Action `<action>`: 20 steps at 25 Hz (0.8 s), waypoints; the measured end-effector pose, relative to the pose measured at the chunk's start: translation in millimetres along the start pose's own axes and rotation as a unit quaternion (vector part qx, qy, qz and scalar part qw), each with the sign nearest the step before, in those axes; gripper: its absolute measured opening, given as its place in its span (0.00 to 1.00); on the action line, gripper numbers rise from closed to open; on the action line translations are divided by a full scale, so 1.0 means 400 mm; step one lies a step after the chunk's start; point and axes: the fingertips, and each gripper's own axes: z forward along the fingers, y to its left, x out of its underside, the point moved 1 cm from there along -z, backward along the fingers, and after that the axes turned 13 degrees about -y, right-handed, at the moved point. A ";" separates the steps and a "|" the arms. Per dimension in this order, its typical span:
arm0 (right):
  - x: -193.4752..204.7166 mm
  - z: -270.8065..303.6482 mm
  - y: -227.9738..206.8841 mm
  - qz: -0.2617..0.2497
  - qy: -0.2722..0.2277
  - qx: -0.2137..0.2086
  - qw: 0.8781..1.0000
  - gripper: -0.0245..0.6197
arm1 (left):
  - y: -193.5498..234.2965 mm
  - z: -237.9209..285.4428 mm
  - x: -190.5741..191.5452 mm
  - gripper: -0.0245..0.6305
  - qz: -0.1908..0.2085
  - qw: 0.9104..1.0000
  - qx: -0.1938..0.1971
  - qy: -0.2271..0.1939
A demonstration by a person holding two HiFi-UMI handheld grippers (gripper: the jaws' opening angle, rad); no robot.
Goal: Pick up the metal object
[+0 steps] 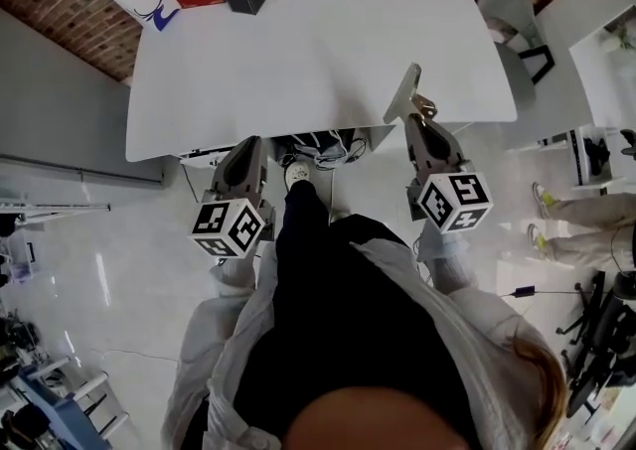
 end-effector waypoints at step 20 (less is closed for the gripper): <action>0.072 0.009 0.019 -0.028 0.027 -0.019 0.999 0.05 | -0.045 -0.007 0.061 0.09 0.012 1.000 0.009 0.017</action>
